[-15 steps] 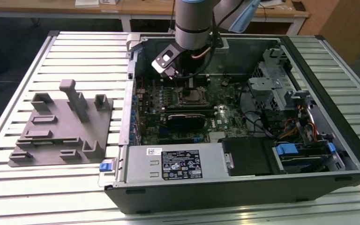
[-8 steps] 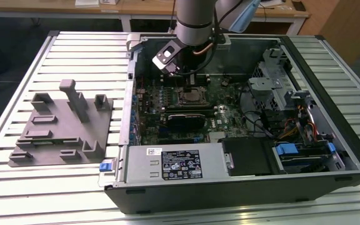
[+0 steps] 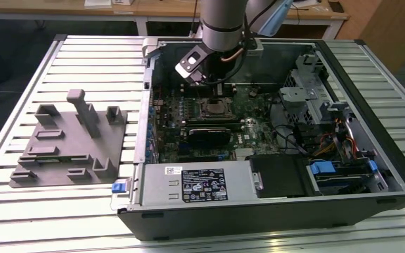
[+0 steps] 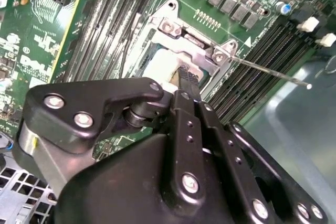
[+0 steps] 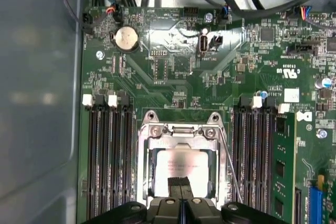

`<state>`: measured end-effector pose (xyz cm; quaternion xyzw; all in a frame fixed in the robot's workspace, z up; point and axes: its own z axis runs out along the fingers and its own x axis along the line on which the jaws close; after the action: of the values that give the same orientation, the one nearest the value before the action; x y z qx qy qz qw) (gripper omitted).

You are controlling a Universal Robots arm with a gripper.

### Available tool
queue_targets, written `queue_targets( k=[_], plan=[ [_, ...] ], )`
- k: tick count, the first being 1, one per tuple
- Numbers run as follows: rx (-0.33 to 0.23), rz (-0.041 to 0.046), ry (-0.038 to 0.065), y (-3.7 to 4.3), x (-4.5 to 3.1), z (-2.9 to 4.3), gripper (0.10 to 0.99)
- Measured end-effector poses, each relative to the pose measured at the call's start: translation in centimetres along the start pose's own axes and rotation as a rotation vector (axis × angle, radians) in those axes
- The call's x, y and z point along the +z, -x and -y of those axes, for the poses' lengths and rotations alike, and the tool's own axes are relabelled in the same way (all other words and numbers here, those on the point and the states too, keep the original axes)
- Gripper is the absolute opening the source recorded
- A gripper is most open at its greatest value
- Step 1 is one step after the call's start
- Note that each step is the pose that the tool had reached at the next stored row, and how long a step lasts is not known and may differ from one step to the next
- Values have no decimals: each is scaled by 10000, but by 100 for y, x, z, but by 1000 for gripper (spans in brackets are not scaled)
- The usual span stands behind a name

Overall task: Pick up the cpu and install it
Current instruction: 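Close the cpu cover, then install the first cpu locking lever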

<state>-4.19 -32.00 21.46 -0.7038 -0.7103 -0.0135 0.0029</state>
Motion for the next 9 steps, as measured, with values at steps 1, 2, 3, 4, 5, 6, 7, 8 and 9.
queue_targets(
  k=[1, 2, 3, 4, 5, 6, 7, 8, 9],
  plan=[
    [0, 0, -1, 0, 0, -7, 106],
    [1, 0, -1, 0, 1, -15, 106],
    [0, 0, -1, 1, 2, -21, 106],
    [0, 1, -1, 1, 2, -25, 106],
    [1, 0, -1, 1, 2, -26, 106],
    [2, 1, -1, 0, 2, -26, 106],
    [0, 0, -1, 0, 1, -27, 106],
    [0, 4, -3, 0, -2, -27, 106],
    [1, 4, -2, 0, -8, -27, 106]
  ],
)
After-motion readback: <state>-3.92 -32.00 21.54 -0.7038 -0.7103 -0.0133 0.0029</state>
